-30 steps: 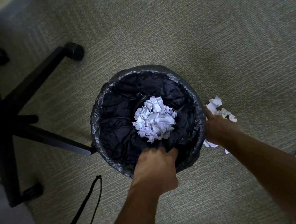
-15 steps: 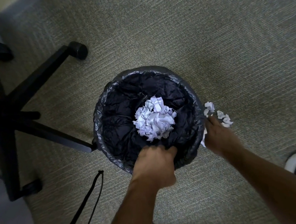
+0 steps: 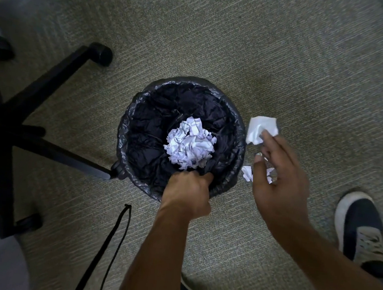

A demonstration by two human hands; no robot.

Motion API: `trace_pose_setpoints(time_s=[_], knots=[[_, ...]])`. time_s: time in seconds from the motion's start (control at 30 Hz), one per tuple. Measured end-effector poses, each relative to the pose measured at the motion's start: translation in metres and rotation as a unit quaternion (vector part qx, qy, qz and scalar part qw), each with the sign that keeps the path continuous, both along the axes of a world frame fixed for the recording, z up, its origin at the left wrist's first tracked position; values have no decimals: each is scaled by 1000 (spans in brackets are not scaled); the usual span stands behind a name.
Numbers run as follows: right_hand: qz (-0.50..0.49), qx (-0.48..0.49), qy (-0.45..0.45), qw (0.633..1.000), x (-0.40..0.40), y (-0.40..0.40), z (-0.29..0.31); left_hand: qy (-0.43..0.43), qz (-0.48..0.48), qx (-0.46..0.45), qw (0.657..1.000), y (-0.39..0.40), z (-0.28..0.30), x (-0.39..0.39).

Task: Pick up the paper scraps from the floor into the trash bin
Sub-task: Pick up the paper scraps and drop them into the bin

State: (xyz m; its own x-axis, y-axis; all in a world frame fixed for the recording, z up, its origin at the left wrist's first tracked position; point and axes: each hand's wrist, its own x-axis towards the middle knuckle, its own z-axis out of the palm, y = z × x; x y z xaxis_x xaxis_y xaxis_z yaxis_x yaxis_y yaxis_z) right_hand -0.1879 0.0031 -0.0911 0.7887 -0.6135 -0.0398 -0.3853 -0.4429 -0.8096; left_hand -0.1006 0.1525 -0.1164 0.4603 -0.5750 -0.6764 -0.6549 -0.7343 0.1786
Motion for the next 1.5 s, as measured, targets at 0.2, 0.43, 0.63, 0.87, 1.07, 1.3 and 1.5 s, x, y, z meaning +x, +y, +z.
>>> trace_pose_setpoints(time_s=[0.2, 0.43, 0.63, 0.87, 1.07, 1.3, 1.5], knots=[[155, 8, -65, 986, 24, 20, 18, -17, 0, -14, 1000, 1, -3, -4], [125, 27, -46, 991, 25, -4, 4, -59, -24, -14, 998, 8, -7, -13], [156, -17, -21, 987, 19, -14, 3, -61, -42, 9, 997, 10, -5, -8], [370, -127, -34, 920, 43, 16, 15, -60, -57, 26, 996, 23, 6, 1], [160, -52, -73, 983, 41, 4, 13, -86, -73, 35, 993, 31, 6, 8], [170, -71, 205, 961, -18, -36, -71, -84, -84, 17, 993, 39, -5, 2], [442, -153, 416, 780, -56, -33, -108, -109, -91, 3, 990, 59, -8, 21]])
